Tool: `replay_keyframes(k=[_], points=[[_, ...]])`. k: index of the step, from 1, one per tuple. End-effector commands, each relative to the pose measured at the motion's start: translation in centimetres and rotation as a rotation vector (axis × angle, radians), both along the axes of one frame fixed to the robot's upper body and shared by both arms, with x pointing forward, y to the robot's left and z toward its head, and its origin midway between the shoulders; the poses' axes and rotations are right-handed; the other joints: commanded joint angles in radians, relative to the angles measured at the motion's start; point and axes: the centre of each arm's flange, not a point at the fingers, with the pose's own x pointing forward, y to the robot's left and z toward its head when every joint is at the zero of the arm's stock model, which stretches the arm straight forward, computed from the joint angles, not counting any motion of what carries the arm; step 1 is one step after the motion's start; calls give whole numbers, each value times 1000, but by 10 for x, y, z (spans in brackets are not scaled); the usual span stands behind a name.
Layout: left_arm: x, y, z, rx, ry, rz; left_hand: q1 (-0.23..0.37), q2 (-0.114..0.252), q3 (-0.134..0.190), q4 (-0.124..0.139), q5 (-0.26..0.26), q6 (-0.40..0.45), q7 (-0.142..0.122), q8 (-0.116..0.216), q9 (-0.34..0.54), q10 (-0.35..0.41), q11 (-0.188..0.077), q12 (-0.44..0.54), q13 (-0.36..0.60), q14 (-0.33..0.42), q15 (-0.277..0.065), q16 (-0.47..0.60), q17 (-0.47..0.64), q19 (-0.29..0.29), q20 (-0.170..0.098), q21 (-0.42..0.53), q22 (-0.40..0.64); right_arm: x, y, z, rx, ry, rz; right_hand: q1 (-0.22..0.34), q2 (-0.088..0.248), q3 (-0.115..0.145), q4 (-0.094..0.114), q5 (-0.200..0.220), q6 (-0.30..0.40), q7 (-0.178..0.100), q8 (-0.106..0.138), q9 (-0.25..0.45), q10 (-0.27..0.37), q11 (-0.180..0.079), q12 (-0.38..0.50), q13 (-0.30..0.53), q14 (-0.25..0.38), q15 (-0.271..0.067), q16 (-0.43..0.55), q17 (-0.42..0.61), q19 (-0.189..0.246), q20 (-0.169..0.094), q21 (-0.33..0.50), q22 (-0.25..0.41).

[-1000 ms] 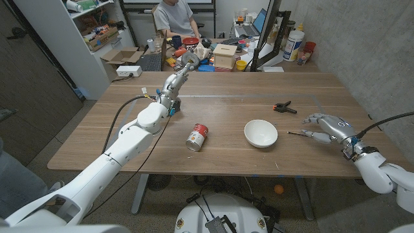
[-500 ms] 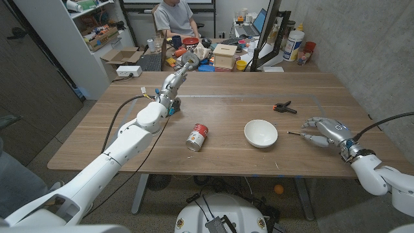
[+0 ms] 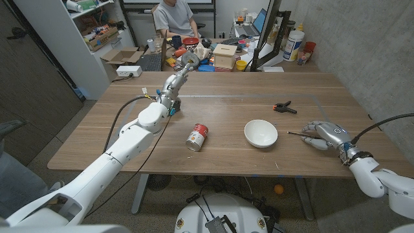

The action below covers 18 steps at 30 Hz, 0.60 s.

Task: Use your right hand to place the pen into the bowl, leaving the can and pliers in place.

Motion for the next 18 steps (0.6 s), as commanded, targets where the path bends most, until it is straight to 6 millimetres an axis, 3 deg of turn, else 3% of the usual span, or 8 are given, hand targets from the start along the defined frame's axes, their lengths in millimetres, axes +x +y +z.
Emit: replay_keyframes(k=[1, 6, 8, 14, 18], points=[[4, -8, 0, 1, 6, -17, 9, 2, 5, -1, 3, 9, 1, 5, 5, 9, 0, 6, 3, 11, -122, 4, 2, 11, -45, 6, 4, 8, -2, -13, 19, -12, -25, 32, 1, 15, 2, -7, 46, -11, 12, 6, 13, -16, -4, 6, 15, -42, 4, 3, 5, -5, -2, 4], [3, -6, 0, 0, 6, -9, 9, 2, 5, -1, 3, 9, 1, 5, 5, 9, 0, 6, 3, 11, -122, 4, 2, 11, -45, 6, 4, 10, -6, -14, 32, -11, -30, 77, 20, 41, 0, -11, 106, -20, 39, 19, 32, -22, -3, 7, 34, -56, 8, 4, 22, -12, 5, 5], [3, -5, 0, -2, 6, -6, 9, 2, 5, -1, 3, 9, 1, 5, 5, 9, 0, 6, 3, 11, -122, 4, 2, 11, -45, 6, 4, 10, -8, -14, 36, -10, -35, 107, 32, 58, -3, -15, 144, -32, 62, 29, 36, -26, -6, 7, 44, -63, 9, 4, 28, -12, 6, 5], [4, -4, -4, -12, 16, -4, 9, 2, 5, -1, 3, 9, 1, 5, 5, 9, 0, 6, 3, 11, -122, 4, 2, 11, -45, 6, 4, 12, -11, -11, 34, -7, -43, 157, 50, 86, -4, -29, 205, -23, 108, 56, 51, -35, -10, 7, 65, -69, 10, 4, 37, -14, 9, 6], [4, -4, -6, -19, 17, -4, 9, 2, 5, -1, 3, 9, 1, 5, 5, 9, 0, 6, 3, 11, -122, 4, 2, 11, -45, 6, 4, 15, -10, -7, 28, -18, -43, 194, 60, 106, -2, -49, 270, -9, 162, 86, 68, -41, -12, 7, 78, -74, 10, 6, 39, -13, 8, 7]])
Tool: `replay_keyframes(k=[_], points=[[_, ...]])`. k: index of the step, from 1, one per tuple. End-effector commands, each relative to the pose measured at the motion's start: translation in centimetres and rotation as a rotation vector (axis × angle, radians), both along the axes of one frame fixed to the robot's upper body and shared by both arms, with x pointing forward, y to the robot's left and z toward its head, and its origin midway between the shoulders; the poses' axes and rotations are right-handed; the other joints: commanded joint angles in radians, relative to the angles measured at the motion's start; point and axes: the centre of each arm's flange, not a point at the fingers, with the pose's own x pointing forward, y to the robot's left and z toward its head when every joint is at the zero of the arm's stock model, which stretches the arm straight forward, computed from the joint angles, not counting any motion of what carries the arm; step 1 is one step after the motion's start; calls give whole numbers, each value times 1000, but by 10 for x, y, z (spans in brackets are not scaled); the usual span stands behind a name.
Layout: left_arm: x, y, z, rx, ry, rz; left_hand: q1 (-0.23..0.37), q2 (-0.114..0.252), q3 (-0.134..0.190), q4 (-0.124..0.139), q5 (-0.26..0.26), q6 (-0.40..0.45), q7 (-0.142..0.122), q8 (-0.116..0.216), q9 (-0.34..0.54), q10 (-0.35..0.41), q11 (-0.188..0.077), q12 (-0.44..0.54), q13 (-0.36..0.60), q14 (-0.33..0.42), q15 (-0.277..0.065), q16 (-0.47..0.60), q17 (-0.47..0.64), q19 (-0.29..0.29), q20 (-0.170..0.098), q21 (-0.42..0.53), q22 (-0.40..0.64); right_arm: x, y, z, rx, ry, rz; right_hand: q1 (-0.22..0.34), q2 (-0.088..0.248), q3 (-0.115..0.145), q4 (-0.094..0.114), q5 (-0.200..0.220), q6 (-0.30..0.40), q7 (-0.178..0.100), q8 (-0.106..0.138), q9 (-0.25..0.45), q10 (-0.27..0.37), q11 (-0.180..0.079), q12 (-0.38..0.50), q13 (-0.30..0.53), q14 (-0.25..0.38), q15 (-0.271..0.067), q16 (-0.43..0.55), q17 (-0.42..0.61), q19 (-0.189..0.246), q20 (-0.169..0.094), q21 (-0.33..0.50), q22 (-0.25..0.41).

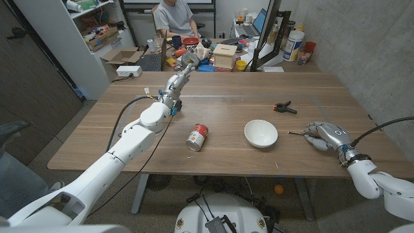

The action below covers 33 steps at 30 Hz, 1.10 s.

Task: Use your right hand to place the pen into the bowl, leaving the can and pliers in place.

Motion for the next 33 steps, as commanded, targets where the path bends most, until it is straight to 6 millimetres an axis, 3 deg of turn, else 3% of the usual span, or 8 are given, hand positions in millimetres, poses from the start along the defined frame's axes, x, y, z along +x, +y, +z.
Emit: replay_keyframes(k=[1, 12, 33], points=[[2, 2, -6, -19, 13, 7, 9, 2, 5, -1, 3, 9, 1, 5, 5, 9, 0, 6, 3, 11, -122, 4, 2, 11, -45, 6, 4, 9, -3, 3, -8, 0, -15, 39, 9, 20, 1, -16, 92, 30, 64, 68, 24, -2, -4, 2, 20, -71, 6, 7, 9, -3, 4, 2], [3, 4, -9, -34, 15, 5, 9, 2, 5, -1, 3, 9, 1, 5, 5, 9, 0, 6, 3, 11, -122, 4, 2, 11, -45, 6, 4, 10, 8, 16, -14, -53, -29, 61, 2, 32, 1, -34, 132, 46, 104, 92, 41, -7, -5, 3, 18, -66, 1, 8, 12, -5, 5, 3], [12, 4, -8, -27, 27, -21, 9, 2, 5, -1, 3, 9, 1, 5, 5, 9, 0, 6, 3, 11, -122, 4, 2, 11, -45, 6, 4, -15, 17, 45, -11, -124, -46, 74, -7, 40, 4, -49, 133, 46, 123, 110, 45, 0, -8, 5, 16, -59, 0, 10, 13, -1, 5, 3]])
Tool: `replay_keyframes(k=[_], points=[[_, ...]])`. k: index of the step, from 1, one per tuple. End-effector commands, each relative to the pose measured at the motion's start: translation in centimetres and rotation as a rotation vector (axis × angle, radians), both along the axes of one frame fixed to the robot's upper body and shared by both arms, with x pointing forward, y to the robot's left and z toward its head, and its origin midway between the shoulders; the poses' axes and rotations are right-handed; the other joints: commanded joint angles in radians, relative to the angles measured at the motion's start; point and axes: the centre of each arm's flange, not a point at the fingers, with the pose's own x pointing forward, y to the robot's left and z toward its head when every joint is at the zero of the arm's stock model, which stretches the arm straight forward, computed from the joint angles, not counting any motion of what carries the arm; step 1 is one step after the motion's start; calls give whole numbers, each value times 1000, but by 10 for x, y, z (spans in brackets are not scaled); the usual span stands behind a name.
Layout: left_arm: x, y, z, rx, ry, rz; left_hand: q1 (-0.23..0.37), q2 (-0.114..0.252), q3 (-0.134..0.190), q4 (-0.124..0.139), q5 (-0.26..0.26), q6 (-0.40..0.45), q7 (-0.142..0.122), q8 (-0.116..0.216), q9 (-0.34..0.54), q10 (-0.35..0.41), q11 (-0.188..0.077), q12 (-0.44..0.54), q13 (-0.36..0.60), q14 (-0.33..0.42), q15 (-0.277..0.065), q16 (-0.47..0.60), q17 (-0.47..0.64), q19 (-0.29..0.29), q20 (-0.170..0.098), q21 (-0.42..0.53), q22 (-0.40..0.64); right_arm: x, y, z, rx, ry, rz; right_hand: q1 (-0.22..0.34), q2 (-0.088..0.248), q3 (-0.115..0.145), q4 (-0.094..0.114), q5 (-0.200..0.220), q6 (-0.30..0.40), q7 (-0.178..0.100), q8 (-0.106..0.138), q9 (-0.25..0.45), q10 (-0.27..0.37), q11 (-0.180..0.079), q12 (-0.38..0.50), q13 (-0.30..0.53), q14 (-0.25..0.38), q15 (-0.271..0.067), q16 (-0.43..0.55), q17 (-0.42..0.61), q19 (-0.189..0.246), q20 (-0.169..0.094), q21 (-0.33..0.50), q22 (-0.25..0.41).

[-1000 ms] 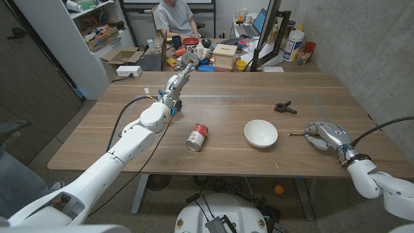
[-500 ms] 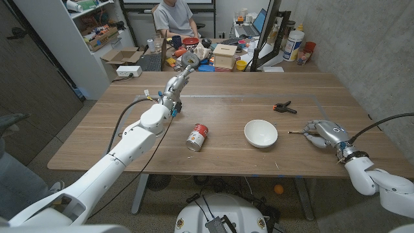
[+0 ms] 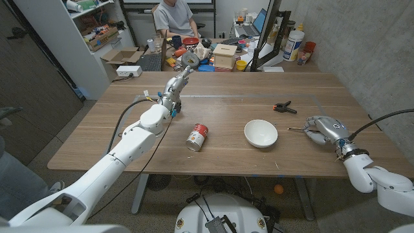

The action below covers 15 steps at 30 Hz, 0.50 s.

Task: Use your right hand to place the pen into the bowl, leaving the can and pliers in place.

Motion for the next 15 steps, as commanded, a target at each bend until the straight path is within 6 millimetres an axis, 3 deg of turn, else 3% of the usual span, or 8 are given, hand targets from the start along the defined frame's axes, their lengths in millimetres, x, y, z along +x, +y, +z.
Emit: replay_keyframes(k=[1, 15], points=[[5, -1, 0, 3, 6, -20, 9, 2, 5, -1, 3, 9, 1, 5, 5, 9, 0, 6, 3, 11, -122, 4, 2, 11, -45, 6, 4, -14, 5, 18, 1, -40, -13, 9, 4, 9, 3, -4, 81, 5, 35, 111, 7, 6, 1, 5, 3, -60, 0, 5, 10, 3, 5, 3], [7, 2, 5, 11, -3, -25, 9, 2, 5, -1, 3, 9, 1, 5, 5, 9, 0, 6, 3, 11, -122, 4, 2, 11, -45, 6, 4, -29, 15, 36, 35, -105, -11, 10, 0, 12, 7, -13, 76, 7, 44, 121, 6, 8, -2, 6, 0, -55, -1, 6, 9, 5, 4, 4]])
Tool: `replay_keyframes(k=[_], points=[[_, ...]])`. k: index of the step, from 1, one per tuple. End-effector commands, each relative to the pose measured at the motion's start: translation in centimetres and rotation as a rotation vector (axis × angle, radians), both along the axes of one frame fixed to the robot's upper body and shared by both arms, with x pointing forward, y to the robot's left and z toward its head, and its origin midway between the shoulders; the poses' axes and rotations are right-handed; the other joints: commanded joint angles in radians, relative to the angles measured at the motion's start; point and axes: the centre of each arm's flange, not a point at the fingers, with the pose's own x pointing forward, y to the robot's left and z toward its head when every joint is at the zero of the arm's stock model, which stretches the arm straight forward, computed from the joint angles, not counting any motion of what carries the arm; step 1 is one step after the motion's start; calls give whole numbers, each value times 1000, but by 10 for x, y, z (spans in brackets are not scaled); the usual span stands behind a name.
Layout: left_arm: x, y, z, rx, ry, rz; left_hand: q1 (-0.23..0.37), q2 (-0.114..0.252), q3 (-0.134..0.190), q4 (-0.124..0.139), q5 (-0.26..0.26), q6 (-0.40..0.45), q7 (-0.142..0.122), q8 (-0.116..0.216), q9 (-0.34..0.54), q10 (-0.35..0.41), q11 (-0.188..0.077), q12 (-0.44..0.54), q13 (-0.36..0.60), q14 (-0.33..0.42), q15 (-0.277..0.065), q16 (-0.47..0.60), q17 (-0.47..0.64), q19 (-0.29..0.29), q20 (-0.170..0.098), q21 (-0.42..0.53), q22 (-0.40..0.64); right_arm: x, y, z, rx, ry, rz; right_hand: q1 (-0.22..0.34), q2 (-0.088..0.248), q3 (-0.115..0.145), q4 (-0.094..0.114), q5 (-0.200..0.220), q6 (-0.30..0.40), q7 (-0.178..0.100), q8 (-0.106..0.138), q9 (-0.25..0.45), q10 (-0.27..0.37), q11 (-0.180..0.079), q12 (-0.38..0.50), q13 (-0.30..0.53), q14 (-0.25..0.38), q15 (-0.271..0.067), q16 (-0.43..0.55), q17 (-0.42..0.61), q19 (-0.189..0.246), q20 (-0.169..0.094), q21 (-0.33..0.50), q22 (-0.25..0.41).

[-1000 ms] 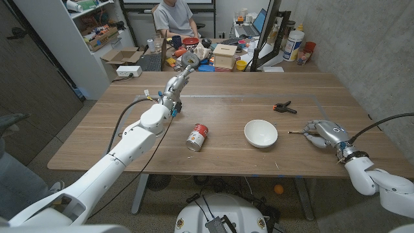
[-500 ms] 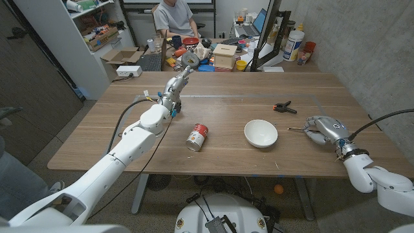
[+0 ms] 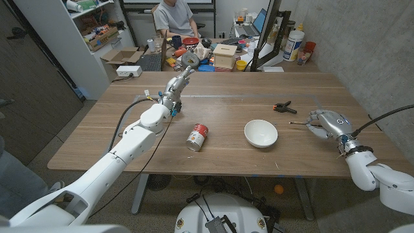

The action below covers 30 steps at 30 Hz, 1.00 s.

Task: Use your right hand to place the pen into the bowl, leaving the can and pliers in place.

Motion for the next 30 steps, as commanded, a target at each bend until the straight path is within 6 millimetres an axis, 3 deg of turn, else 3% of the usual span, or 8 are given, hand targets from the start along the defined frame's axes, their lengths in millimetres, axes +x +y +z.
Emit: replay_keyframes(k=[1, 30], points=[[1, 3, 5, 7, -8, -6, 9, 2, 5, -1, 3, 9, 1, 5, 5, 9, 0, 6, 3, 11, -122, 4, 2, 11, -45, 6, 4, -15, 10, 17, 27, -58, 3, 10, 0, 8, 3, -2, 73, 4, 44, 122, 1, 2, -3, 6, 0, -55, -1, 2, 6, 1, 5, 4], [-4, 15, 10, 12, -29, -17, 9, 2, 5, -1, 3, 9, 1, 5, 5, 9, 0, 6, 3, 11, -122, 4, 2, 11, -45, 6, 4, -45, 58, 43, 22, -183, 125, 10, -4, 17, 10, -17, 68, 3, 61, 142, 3, 1, -7, 6, -9, -52, -4, 3, -2, 8, 2, 4]])
